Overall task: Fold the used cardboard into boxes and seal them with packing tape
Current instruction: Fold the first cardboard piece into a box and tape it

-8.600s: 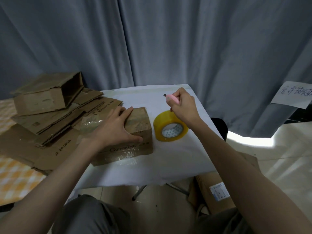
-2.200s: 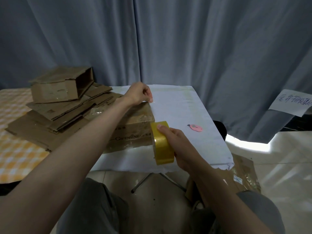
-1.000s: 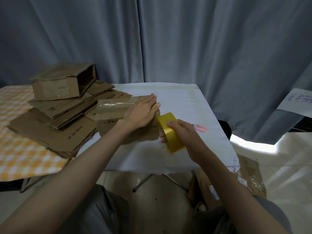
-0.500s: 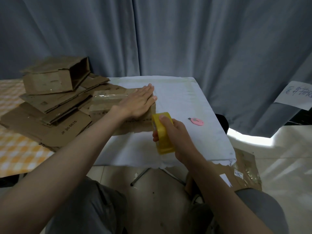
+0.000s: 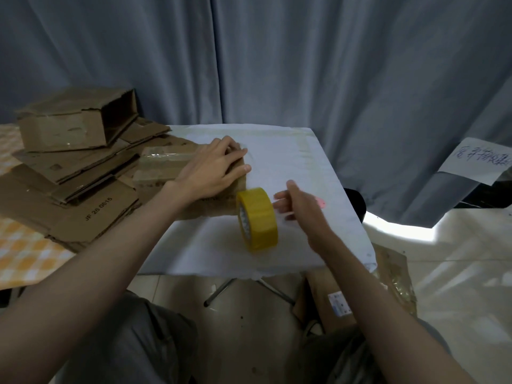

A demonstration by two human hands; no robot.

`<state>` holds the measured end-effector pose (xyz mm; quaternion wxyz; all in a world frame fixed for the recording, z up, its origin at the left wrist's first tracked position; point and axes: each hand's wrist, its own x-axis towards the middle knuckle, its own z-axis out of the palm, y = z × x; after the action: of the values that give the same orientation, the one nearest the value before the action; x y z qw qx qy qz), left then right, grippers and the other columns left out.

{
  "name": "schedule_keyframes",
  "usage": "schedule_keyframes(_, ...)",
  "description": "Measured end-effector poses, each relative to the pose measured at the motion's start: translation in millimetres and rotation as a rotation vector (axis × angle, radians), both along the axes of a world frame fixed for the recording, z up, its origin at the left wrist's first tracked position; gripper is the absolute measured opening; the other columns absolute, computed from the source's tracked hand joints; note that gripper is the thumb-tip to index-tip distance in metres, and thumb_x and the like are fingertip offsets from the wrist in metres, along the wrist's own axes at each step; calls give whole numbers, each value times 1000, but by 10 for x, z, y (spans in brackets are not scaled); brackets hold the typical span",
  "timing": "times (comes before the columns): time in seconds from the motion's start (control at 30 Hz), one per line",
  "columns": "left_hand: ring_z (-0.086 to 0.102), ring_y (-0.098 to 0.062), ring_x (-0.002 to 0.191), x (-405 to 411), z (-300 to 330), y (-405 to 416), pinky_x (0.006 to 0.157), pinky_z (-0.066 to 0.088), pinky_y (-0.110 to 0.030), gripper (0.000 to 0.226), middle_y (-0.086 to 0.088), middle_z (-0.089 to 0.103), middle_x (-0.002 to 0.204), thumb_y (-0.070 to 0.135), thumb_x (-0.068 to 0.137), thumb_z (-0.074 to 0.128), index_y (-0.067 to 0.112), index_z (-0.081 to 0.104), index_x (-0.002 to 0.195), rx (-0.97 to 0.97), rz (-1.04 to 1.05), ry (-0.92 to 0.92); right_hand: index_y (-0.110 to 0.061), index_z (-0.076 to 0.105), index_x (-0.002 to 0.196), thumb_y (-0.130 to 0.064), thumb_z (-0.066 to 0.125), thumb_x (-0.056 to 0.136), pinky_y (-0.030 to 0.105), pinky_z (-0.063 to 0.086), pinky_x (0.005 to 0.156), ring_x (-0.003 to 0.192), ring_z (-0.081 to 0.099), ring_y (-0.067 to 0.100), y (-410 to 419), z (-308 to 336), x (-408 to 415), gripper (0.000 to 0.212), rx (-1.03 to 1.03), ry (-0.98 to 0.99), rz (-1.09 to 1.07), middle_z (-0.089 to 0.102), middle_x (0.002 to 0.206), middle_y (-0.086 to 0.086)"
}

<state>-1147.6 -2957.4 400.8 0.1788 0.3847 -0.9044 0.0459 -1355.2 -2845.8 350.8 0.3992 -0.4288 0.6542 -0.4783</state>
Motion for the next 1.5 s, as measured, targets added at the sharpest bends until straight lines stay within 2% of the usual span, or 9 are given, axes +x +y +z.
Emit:
schedule_keyframes(0.13,43,-21,124,-3,-3,110,105,35,-39,99,3,43,142,92,81,20,23,46,148,116,60,-1,-2,65,119,-19,49,101,38,39,98,123,50,34,-285,-256,-644,29,58,682,-106,56,134,16)
schedule_keyframes(0.27,19,-15,148,20,-60,216,117,18,-36,135,10,19,164,107,51,37,27,19,158,320,135,-35,-7,65,105,-30,51,101,44,41,93,116,50,36,-369,-480,-845,27,209,938,-62,55,128,14)
schedule_keyframes(0.33,14,-14,151,24,-73,226,118,12,-31,146,9,14,166,108,42,40,26,15,159,343,139,-37,-8,65,103,-31,59,97,43,46,87,104,57,34,-367,-485,-836,25,139,933,-137,62,111,13)
schedule_keyframes(0.43,11,-13,151,9,-60,232,111,7,-23,153,8,13,166,108,35,41,23,14,159,369,123,-43,-12,60,87,-27,69,92,42,51,69,80,64,29,-280,-373,-735,18,-102,616,-197,66,83,4)
schedule_keyframes(0.57,5,-11,153,4,-38,242,115,3,-27,158,8,6,167,109,32,39,23,8,160,393,117,-82,-14,71,96,-26,76,89,32,58,59,76,71,18,-134,41,-426,15,-492,287,-16,72,89,1)
schedule_keyframes(0.8,0,-10,153,35,3,260,123,1,-37,158,6,2,168,108,34,40,21,2,160,451,108,-126,-11,76,99,-11,75,87,19,49,77,87,63,10,-169,369,-32,12,-784,742,394,73,96,-2)
schedule_keyframes(0.93,-2,-10,153,41,27,265,124,-1,-39,156,5,1,168,107,36,41,21,2,160,465,97,-132,-12,76,99,-12,73,89,20,49,78,86,61,12,-213,353,21,10,-745,807,420,73,96,-1)
schedule_keyframes(1.07,-4,-11,153,42,36,258,123,-3,-39,154,5,-1,168,106,38,42,22,1,160,476,86,-137,-13,74,100,-15,72,90,9,43,77,85,56,3,-212,372,40,11,-753,809,391,72,95,-2)
schedule_keyframes(1.5,-3,-11,153,37,66,277,124,-4,-40,149,7,-1,167,100,42,46,20,2,160,489,80,-142,-8,76,103,-12,71,90,32,51,79,88,61,19,-244,430,135,15,-683,890,488,73,97,8)
